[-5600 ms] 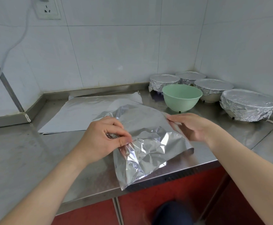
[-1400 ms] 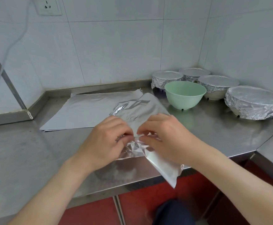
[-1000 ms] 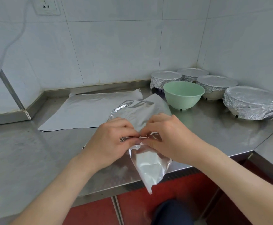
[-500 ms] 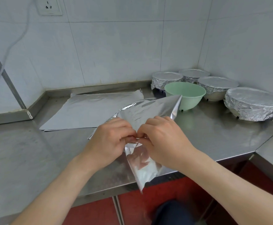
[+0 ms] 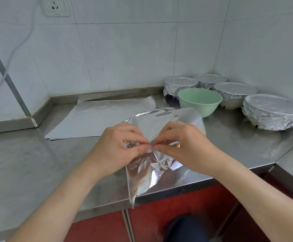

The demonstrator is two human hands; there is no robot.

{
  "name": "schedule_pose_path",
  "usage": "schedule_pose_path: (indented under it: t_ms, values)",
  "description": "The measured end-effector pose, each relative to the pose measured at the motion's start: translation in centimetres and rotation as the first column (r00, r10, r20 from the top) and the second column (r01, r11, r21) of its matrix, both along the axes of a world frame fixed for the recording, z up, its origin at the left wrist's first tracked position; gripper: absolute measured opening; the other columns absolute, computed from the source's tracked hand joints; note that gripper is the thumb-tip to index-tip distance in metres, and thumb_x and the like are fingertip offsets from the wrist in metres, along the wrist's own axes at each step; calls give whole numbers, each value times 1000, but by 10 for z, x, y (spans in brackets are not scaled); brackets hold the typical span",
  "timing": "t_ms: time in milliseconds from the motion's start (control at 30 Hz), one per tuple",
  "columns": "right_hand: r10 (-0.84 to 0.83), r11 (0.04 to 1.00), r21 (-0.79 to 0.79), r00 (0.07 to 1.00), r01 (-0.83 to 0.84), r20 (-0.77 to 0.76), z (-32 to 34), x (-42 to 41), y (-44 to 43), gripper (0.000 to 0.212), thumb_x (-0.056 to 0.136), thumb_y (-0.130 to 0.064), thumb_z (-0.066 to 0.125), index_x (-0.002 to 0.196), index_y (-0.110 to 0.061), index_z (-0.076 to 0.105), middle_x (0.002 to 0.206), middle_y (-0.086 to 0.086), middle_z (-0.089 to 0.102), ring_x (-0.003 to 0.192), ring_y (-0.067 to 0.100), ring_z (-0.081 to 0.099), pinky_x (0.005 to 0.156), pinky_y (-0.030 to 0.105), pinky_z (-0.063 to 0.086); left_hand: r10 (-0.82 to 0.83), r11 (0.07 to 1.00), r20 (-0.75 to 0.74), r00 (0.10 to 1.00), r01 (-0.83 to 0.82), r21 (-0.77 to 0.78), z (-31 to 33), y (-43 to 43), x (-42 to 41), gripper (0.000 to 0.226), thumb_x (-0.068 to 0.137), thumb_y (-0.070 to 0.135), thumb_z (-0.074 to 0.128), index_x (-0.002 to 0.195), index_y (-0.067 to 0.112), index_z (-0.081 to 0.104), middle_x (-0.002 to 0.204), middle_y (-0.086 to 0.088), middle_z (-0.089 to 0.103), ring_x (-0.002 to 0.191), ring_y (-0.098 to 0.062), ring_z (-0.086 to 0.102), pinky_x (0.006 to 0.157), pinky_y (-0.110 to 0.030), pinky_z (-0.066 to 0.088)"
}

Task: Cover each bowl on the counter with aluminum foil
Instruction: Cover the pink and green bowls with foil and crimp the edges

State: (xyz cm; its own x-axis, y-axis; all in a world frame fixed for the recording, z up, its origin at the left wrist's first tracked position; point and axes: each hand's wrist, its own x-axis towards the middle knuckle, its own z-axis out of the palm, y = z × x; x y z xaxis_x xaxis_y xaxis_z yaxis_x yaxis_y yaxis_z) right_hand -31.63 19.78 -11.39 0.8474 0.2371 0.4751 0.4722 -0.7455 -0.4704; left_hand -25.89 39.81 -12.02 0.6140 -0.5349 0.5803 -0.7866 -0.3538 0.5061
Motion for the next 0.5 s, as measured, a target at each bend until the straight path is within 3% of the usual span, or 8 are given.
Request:
schedule_pose_path:
  t_ms: [100,167,300,367,433,500]
  values:
    - [-9,999,-52,1000,10,19,-3,1,2,15,82,-23,76,96,-25,78,87,-12,61,86,14,59,79,41,50,-21,1000,-3,1000,21,0,-5,-4,1,12,70,37,81,77,29,78,82,15,67,81,-7,61,72,-18,45]
    - [-20,991,-131,1000,22,18,-3,-3,0,30,80,-27,76,109,-29,72,97,-12,57,97,16,56,87,45,45,-30,1000,-8,1000,30,-3,-6,-2,3,9,70,34,78,77,27,78,81,15,67,79,-7,61,71,-18,45]
    - [-74,867,-490,995,97,65,-11,-22,-7,98,69,-52,77,147,-40,20,143,-7,25,132,14,25,103,39,27,-42,999,-47,998,41,-24,-7,-2,3,10,70,24,78,78,29,75,80,14,67,79,-7,62,73,-17,46]
    - [-100,813,-555,980,179,171,-20,-30,-8,118,59,-58,81,152,-37,10,155,0,16,138,20,22,103,44,28,-46,997,-86,995,41,-58,-7,-1,6,13,70,19,82,79,28,75,79,12,68,78,-8,63,74,-19,47]
    - [-100,817,-517,946,254,307,-33,-32,-7,115,59,-49,85,151,-31,18,156,8,21,137,26,29,102,47,31,-50,995,-129,990,38,-92,-8,-1,7,12,70,21,82,80,26,76,79,11,68,77,-10,63,73,-20,47]
    - [-83,835,-442,870,326,486,-47,-28,-5,93,72,-32,78,148,-28,26,153,10,26,135,26,34,101,47,32,-52,994,-143,988,37,-107,-9,-3,7,15,70,25,81,83,25,75,79,10,67,76,-10,62,73,-20,47]
